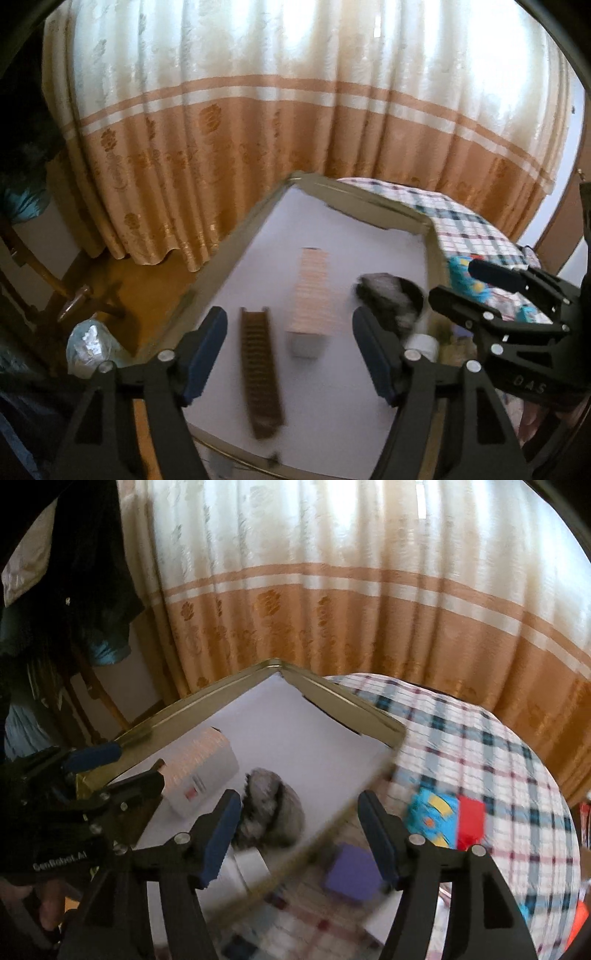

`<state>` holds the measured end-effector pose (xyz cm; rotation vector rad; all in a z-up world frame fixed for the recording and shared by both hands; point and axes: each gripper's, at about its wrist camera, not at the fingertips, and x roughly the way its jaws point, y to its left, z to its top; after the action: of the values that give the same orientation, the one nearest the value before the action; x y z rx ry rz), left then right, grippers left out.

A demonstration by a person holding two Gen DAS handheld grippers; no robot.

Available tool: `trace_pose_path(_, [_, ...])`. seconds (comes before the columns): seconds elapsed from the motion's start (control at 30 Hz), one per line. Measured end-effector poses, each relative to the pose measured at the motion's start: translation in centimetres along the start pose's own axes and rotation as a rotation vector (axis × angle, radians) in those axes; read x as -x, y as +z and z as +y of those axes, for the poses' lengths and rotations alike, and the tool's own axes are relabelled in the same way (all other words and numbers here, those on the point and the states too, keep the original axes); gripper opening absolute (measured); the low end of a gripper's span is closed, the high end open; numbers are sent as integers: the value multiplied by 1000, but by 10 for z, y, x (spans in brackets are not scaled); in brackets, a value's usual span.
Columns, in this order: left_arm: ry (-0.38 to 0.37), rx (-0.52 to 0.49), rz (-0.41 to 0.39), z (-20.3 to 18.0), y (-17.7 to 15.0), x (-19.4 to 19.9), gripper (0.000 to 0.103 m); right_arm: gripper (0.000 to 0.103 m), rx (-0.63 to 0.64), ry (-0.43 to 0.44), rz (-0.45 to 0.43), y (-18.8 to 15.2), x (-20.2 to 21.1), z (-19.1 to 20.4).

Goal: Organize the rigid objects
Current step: 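Withdraw both tools from the tray toward the remaining objects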

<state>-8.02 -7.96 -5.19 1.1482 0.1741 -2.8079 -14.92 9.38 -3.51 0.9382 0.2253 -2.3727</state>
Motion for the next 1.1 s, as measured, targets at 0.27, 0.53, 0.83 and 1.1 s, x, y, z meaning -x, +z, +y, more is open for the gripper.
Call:
trace_pose_path(0.27, [-83,-95,9,-58,-11,7,78,72,-106,-51,-10,-30,32,-38])
trace_pose_path(0.53, [-133,-168,7,-100,-20,14,78,72,-189,-153,-13,-71,62,-77])
trace_pose_path(0.83, [-176,-245,19,-142,-29,13,78,72,-261,-235,-3,-94,71,-108])
trace_pose_path(1.1, [-207,-262,45,-159,-32,3,78,72,-287,-285,9,-103,72,-123])
